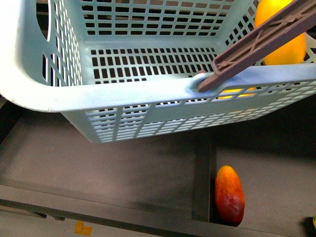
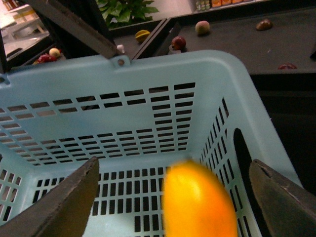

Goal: Pick lemon and mango into basket

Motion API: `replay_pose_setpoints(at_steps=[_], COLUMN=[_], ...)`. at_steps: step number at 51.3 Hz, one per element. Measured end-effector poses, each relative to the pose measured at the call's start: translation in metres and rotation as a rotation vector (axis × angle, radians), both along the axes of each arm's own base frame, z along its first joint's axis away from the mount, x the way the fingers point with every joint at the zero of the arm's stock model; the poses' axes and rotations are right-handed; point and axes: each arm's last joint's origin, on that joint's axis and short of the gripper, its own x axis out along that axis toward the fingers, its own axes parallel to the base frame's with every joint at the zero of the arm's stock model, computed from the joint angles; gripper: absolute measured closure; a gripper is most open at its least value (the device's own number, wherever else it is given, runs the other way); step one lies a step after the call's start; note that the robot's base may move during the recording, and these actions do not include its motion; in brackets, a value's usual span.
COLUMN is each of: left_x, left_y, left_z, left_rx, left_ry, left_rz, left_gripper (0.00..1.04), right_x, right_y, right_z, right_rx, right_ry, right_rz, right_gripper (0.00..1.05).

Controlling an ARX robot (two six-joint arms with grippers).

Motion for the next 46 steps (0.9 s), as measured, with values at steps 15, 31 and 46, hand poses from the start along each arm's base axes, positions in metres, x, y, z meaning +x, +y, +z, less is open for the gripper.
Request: replay_pose_setpoints(at_steps=[15,31,46], left_x=[0.001,0.001,0.000], left_y=[0.000,-0.001,-0.001], left_z=[-0.002,-0.002,-0.002], left_rx=[0.001,-0.005,-0.005], left_ry=[0.006,0.011,0.011], left_rz=[0.007,-0.001,0.000], left_gripper=[1.00,1.00,1.00], right_x=[-0.061,-0.100,-0.123], right_y=[-0.050,-0.049,-0.049], right_z=[0.025,-0.009,-0.024], right_rx=[-0.085,-0.211,-0.222], right_ry=[-0.081,-0.123,-0.132], right_rz=[-0.319,-0.293,-0.293], right_gripper=[0.15,0.69,1.03])
